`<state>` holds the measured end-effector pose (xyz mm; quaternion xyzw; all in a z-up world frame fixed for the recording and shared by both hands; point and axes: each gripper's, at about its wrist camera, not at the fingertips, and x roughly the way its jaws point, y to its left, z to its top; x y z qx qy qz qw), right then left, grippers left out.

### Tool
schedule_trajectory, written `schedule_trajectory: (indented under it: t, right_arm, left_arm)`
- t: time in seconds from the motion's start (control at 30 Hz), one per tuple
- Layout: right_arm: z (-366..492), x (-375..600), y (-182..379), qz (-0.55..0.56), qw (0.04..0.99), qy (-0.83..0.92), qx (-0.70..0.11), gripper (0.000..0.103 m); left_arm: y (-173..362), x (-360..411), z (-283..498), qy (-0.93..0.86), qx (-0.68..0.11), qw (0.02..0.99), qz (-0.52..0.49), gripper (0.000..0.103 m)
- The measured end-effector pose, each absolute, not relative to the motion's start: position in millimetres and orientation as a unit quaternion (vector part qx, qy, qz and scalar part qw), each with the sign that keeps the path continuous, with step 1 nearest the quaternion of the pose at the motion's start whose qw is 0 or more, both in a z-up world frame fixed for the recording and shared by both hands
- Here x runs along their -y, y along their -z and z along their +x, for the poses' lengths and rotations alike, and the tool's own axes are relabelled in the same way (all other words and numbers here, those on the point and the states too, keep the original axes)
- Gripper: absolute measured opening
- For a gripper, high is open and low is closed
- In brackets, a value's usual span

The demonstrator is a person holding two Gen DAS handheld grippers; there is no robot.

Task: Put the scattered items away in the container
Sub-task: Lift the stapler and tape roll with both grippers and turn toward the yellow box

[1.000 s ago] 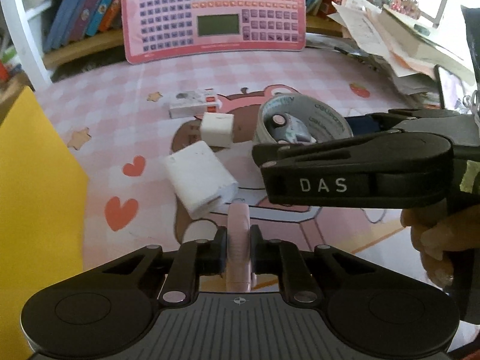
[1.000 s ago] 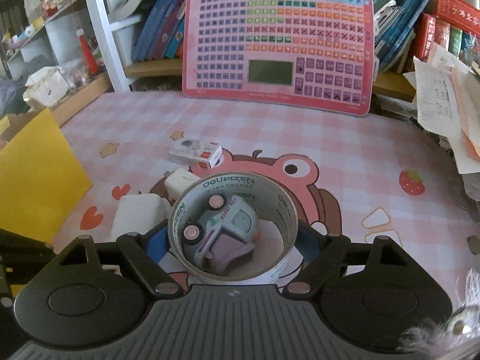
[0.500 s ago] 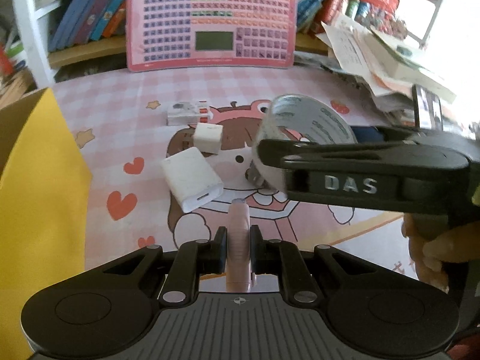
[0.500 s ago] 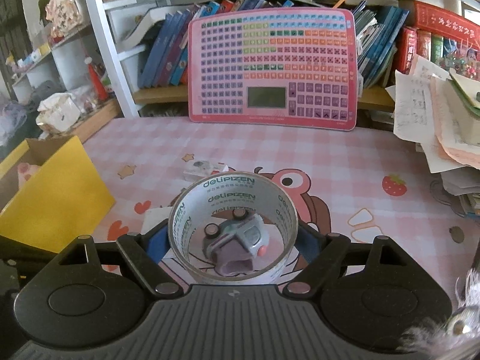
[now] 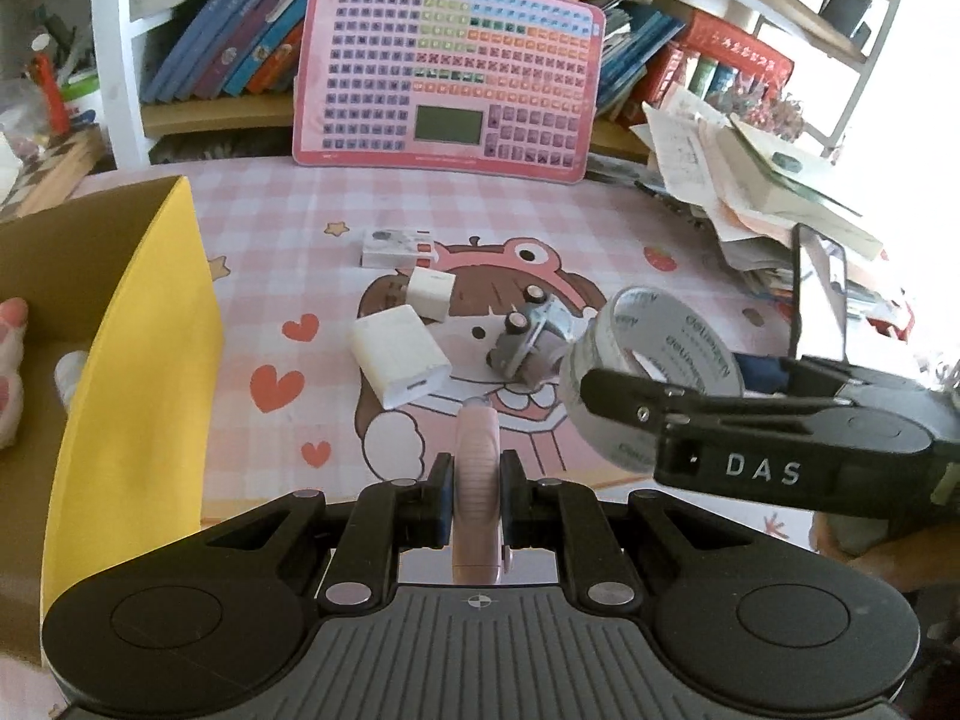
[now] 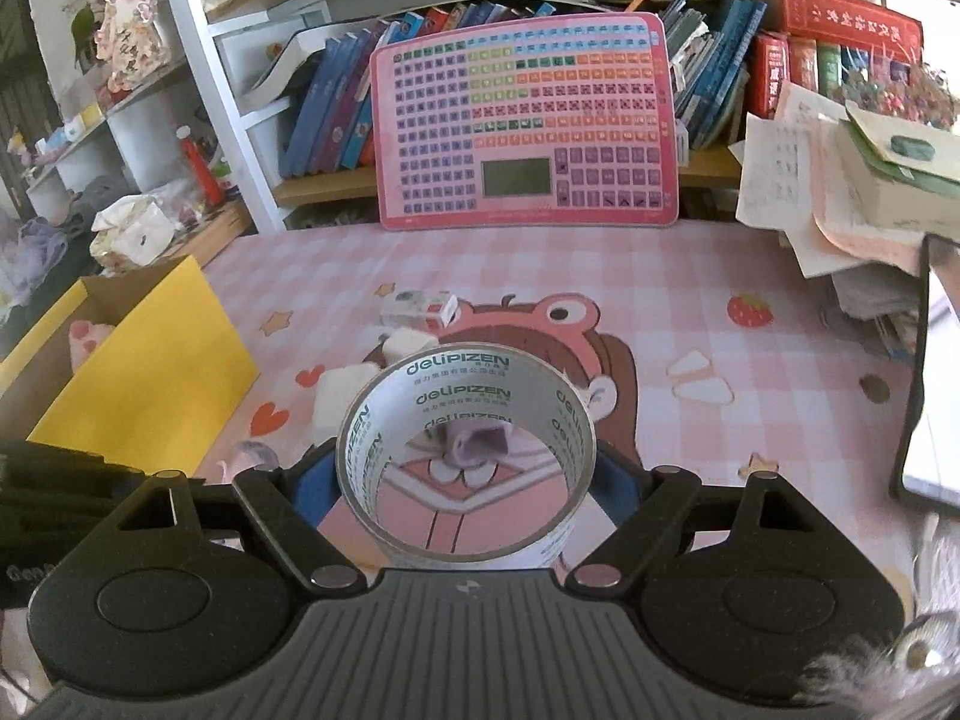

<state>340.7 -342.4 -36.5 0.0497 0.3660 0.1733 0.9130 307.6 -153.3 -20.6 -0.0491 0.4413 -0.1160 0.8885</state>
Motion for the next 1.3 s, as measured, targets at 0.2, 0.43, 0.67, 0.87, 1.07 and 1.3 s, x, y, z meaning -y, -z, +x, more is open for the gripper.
schedule_trajectory:
  t: [0.2,0.43,0.67,0.87,1.07,1.3]
  right_arm:
    - [321,339,39,0.05,0.907,-0.178,-0.378,0.083]
    - [303,332,40,0.04,0.904,-0.175,-0.389,0.083]
    - [286,323,36,0.032,0.907,-0.158,-0.389,0.083]
    - [268,310,30,0.021,0.912,-0.138,-0.387,0.083]
    - [248,293,27,0.016,0.914,-0.118,-0.388,0.083]
    - [220,266,25,0.014,0.915,-0.094,-0.392,0.083]
  left_arm:
    - [18,148,290,0.118,-0.443,0.887,-0.061,0.014]
    - [21,142,273,0.127,-0.443,0.885,-0.075,0.014]
    - [21,134,259,0.154,-0.436,0.883,-0.082,0.014]
    - [20,122,248,0.179,-0.426,0.882,-0.093,0.014]
    - [20,104,234,0.204,-0.42,0.879,-0.1,0.014]
    - [22,74,210,0.224,-0.419,0.873,-0.112,0.014]
